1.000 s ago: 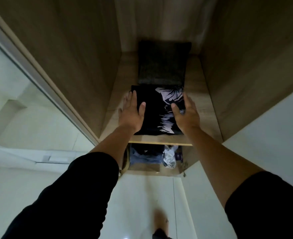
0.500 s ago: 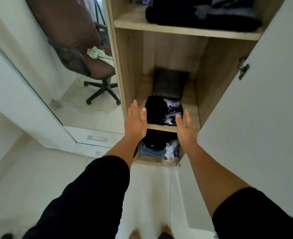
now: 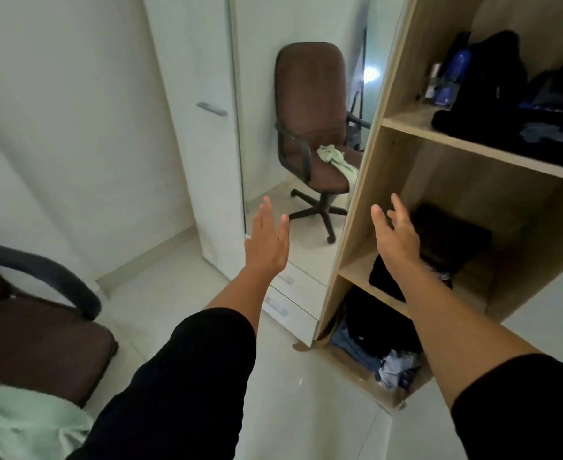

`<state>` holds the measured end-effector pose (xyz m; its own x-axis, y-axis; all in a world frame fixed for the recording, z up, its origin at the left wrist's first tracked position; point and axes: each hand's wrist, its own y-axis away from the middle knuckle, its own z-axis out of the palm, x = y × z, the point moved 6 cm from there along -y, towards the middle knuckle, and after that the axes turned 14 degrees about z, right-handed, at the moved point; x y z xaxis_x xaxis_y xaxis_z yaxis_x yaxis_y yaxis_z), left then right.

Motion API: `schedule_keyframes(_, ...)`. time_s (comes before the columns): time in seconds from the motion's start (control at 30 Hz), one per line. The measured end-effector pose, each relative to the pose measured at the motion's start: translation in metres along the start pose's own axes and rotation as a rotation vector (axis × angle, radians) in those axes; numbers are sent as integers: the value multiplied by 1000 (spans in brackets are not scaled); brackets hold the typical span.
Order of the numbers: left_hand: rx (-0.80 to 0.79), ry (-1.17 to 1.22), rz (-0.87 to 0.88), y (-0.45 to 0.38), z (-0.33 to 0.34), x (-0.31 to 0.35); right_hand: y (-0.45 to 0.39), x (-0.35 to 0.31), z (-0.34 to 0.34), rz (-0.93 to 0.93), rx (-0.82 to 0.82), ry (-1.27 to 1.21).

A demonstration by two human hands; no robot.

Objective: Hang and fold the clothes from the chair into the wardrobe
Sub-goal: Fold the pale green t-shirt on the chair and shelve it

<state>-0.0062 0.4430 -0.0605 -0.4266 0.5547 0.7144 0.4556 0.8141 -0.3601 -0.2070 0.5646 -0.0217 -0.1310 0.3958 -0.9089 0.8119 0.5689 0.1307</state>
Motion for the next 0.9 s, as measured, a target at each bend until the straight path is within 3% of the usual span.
schedule_keyframes(0.13, 156, -75, -84, 38, -90, -43, 38, -41, 78, -131, -182, 60)
schedule_keyframes(0.47, 498, -336, -486, 188, -320, -167, 200, -111, 306, -335, -648, 132)
schedule_keyframes(0.73, 605, -463, -688, 299, -464, -252, 352, -142, 470, -403, -940, 180)
schedule_keyframes(0.9, 570, -476, -841, 346, -509, -305, 415, -129, 551, -454, -1063, 272)
